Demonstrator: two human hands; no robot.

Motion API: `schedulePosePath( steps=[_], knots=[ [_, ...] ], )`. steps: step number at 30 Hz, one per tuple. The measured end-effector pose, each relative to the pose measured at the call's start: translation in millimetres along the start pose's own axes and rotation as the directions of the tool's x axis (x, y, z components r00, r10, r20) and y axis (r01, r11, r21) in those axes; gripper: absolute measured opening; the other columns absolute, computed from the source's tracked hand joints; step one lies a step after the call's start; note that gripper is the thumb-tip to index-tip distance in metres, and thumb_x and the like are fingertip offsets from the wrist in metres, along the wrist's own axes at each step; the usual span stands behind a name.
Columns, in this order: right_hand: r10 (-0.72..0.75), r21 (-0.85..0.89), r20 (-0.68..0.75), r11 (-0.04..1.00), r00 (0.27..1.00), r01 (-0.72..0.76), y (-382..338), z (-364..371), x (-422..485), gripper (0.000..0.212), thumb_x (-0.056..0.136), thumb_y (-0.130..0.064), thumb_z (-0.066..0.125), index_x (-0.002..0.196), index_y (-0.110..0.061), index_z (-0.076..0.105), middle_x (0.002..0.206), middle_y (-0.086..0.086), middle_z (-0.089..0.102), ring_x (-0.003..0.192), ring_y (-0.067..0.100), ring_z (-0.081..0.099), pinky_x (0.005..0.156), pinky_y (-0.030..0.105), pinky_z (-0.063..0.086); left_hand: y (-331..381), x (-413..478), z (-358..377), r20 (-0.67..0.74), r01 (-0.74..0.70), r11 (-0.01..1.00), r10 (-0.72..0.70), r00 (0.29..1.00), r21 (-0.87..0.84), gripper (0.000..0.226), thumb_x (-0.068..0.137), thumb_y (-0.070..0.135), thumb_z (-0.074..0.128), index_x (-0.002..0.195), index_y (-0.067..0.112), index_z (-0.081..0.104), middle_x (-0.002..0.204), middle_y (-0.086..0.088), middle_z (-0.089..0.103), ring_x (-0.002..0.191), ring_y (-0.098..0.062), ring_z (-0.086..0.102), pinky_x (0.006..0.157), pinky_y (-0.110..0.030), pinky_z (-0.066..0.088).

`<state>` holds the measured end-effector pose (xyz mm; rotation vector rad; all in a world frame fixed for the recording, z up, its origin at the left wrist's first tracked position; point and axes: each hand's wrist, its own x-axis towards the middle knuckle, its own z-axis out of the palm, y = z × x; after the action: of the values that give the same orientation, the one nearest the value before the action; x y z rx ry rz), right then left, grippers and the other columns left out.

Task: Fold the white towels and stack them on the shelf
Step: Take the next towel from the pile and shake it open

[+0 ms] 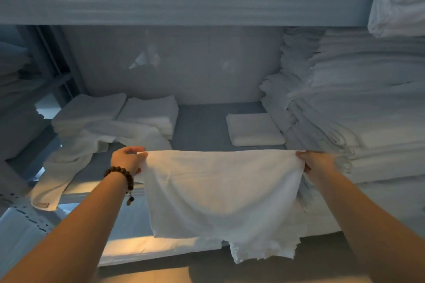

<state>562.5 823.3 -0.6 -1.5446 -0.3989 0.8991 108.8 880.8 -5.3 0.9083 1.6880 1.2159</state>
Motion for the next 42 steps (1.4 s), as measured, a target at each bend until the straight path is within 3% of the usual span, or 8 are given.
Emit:
schedulePosePath(
  steps=[7, 13, 21, 31, 35, 37, 39, 42],
  knots=[
    [0.079, 0.117, 0.222, 0.987, 0.972, -0.107, 15.9, 39.2, -44.0, 0.013, 0.084, 0.005, 0.059, 0.096, 0.003, 0.061, 0.082, 0.016, 0.063, 0.070, 0.023, 0.062, 0.049, 0.024, 0.056, 9.3, -45.2, 52.0, 0.083, -0.098, 0.991, 0.106, 0.991, -0.095, 0.010, 0.078, 0.006, 0.072, 0.083, 0.014, 0.073, 0.081, -0.011, 0.068, 0.073, -0.026, 0.066, 0.067, -0.033, 0.057],
    [-0.027, 0.071, 0.311, 0.997, 0.950, 0.005, 17.6, 77.5, -98.8, 0.010, 0.082, 0.002, 0.065, 0.091, 0.005, 0.066, 0.085, 0.019, 0.067, 0.074, 0.025, 0.065, 0.069, 0.031, 0.057, 19.1, -87.9, 92.1, 0.198, -0.181, 0.980, 0.193, 0.961, -0.081, 0.010, 0.080, 0.014, 0.073, 0.082, 0.024, 0.073, 0.082, 0.000, 0.072, 0.075, -0.016, 0.069, 0.067, -0.026, 0.056],
    [-0.170, -0.032, 0.400, 0.980, 0.901, 0.198, 19.0, 102.5, -152.7, 0.009, 0.073, -0.009, 0.077, 0.079, -0.013, 0.072, 0.081, 0.008, 0.073, 0.073, 0.016, 0.070, 0.067, 0.025, 0.058, 21.0, -132.3, 121.1, 0.219, -0.383, 0.920, 0.359, 0.907, 0.080, 0.009, 0.077, 0.022, 0.074, 0.086, 0.022, 0.074, 0.082, 0.006, 0.072, 0.079, -0.004, 0.066, 0.073, -0.020, 0.051],
    [-0.017, 0.025, 0.399, 1.000, 0.917, 0.008, 3.4, 101.4, -152.8, 0.022, 0.092, -0.011, 0.053, 0.078, -0.001, 0.068, 0.078, 0.016, 0.070, 0.069, 0.024, 0.068, 0.065, 0.029, 0.058, 28.7, -145.2, 111.9, 0.514, -0.548, 0.831, 0.432, 0.742, 0.093, 0.023, 0.072, 0.023, 0.079, 0.094, 0.024, 0.073, 0.080, 0.003, 0.071, 0.074, -0.009, 0.064, 0.072, -0.026, 0.053],
    [0.055, 0.056, 0.548, 0.993, 0.835, -0.102, -8.2, 90.3, -145.4, 0.032, 0.097, -0.021, 0.045, 0.087, 0.003, 0.065, 0.076, 0.019, 0.070, 0.067, 0.027, 0.069, 0.061, 0.031, 0.060, 37.6, -135.4, 103.7, 0.510, -0.587, 0.801, 0.459, 0.728, 0.115, 0.022, 0.076, 0.020, 0.076, 0.097, 0.025, 0.071, 0.086, 0.002, 0.070, 0.080, -0.010, 0.065, 0.075, -0.027, 0.054],
    [-0.002, 0.056, 0.560, 0.998, 0.829, -0.036, -15.5, 84.3, -135.3, 0.034, 0.098, -0.024, 0.044, 0.087, 0.001, 0.064, 0.073, 0.019, 0.068, 0.064, 0.027, 0.069, 0.057, 0.029, 0.058, 45.0, -130.4, 98.8, 0.528, -0.590, 0.802, 0.463, 0.712, 0.091, 0.020, 0.079, 0.018, 0.074, 0.093, 0.031, 0.069, 0.090, 0.002, 0.071, 0.085, -0.013, 0.066, 0.083, -0.033, 0.055],
    [-0.184, -0.070, 0.503, 0.965, 0.844, 0.252, -19.8, 75.0, -118.3, 0.031, 0.098, -0.024, 0.047, 0.084, -0.003, 0.065, 0.072, 0.014, 0.064, 0.066, 0.024, 0.065, 0.059, 0.030, 0.055, 53.9, -128.1, 94.4, 0.533, -0.605, 0.792, 0.480, 0.697, 0.078, 0.026, 0.081, 0.014, 0.070, 0.087, 0.039, 0.067, 0.092, 0.006, 0.071, 0.088, -0.011, 0.066, 0.086, -0.036, 0.055],
    [-0.451, -0.331, 0.605, 0.607, 0.656, 0.723, -19.8, 55.1, -91.4, 0.017, 0.091, -0.022, 0.059, 0.089, -0.009, 0.069, 0.091, 0.005, 0.064, 0.092, 0.020, 0.058, 0.085, 0.033, 0.045, 67.6, -126.1, 88.0, 0.536, -0.633, 0.771, 0.508, 0.675, 0.065, 0.027, 0.083, 0.014, 0.068, 0.085, 0.041, 0.068, 0.092, 0.009, 0.070, 0.089, -0.009, 0.065, 0.085, -0.036, 0.055]
  ],
)
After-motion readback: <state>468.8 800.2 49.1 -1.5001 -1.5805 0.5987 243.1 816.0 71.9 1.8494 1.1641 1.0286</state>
